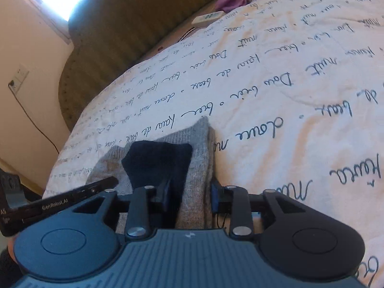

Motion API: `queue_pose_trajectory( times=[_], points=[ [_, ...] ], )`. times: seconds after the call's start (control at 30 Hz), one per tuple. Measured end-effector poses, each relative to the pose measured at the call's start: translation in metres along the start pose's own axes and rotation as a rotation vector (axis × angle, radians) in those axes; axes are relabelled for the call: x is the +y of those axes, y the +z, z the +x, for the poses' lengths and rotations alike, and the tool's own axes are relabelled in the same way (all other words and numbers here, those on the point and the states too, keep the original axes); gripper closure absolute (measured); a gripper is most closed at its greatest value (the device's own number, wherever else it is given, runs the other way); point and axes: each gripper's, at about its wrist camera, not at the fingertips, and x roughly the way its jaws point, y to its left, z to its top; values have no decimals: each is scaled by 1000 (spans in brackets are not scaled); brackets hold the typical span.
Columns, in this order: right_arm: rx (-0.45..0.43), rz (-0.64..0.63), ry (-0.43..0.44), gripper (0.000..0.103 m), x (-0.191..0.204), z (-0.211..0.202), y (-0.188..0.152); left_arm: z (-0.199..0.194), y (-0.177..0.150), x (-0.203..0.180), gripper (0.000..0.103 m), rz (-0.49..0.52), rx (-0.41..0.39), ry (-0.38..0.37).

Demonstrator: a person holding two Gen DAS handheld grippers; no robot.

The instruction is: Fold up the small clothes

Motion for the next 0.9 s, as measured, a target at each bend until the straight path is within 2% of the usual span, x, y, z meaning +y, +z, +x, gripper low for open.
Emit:
queue_pose_trajectory(
  times=[0.03,0.07,0.1,0.13,0.2,0.33,0.4,0.47,0.5,0.53,0.6,0.67,0.73,0.8,0.9],
  points=[
    [-2,30,10,44,-1,-8,-2,-2,-4,3,58,-14,-9,8],
    [-6,41,20,25,-2,-18,-4,-10,-7,4,51,-29,-28,15],
    [-21,38,41,24,-2,-30,-9,-21,-11,5,36,-37,-43,18],
    [-28,27,79,24,-2,-44,-16,-32,-16,6,28,-37,-57,9],
    [20,38,140,24,-5,-60,-33,-58,-34,9,28,-41,-65,-43],
    [142,-3,138,27,-1,-71,-80,-84,-77,18,28,-113,71,-163],
    [184,-24,163,46,6,-71,-99,-88,-100,22,28,-188,133,-269],
    [213,-55,153,75,13,-66,-111,-94,-114,21,32,-244,146,-347],
    [219,-66,152,80,14,-64,-112,-93,-116,20,44,-257,159,-361],
    [224,-60,165,83,13,-62,-110,-91,-116,17,66,-264,179,-364],
    [206,-67,188,86,15,-68,-103,-85,-114,12,92,-243,213,-333],
    [177,-103,208,86,24,-86,-98,-91,-111,6,94,-213,203,-314],
    [161,-165,225,86,32,-107,-98,-112,-107,-3,94,-165,155,-326],
    [186,-199,220,85,33,-113,-104,-132,-106,-12,94,-126,132,-370],
    [255,-156,150,76,17,-93,-122,-129,-123,-20,88,-56,172,-339]
  ],
)
